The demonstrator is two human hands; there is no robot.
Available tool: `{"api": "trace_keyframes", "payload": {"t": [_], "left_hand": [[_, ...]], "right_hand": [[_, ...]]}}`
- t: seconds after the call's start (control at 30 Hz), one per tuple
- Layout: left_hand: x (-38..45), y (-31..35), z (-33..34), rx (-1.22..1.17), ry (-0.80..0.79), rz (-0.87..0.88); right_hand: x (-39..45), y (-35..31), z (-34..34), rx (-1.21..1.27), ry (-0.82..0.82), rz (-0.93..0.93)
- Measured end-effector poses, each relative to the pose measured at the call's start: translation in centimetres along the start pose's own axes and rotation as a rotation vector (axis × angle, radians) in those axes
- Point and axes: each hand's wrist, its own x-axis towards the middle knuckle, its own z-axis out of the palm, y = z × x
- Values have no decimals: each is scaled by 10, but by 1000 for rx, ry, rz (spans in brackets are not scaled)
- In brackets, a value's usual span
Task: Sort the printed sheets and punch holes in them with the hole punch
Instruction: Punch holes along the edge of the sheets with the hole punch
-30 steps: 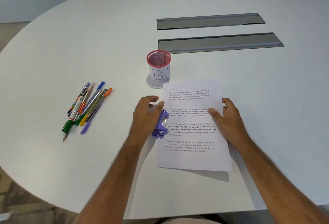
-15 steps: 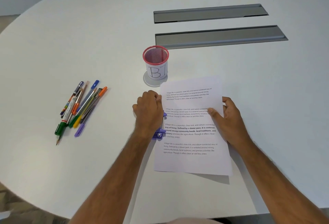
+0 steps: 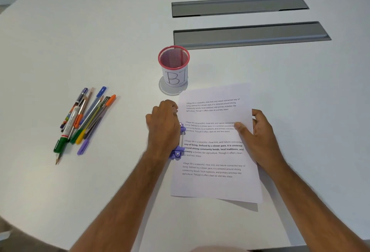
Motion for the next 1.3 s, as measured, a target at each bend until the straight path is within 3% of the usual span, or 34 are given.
{"api": "trace_keyframes", "payload": {"t": [1.3], "left_hand": [[-4,10,-11,112,71,42]], "right_hand": [[-3,-9,-2,45,-25,-51]]}}
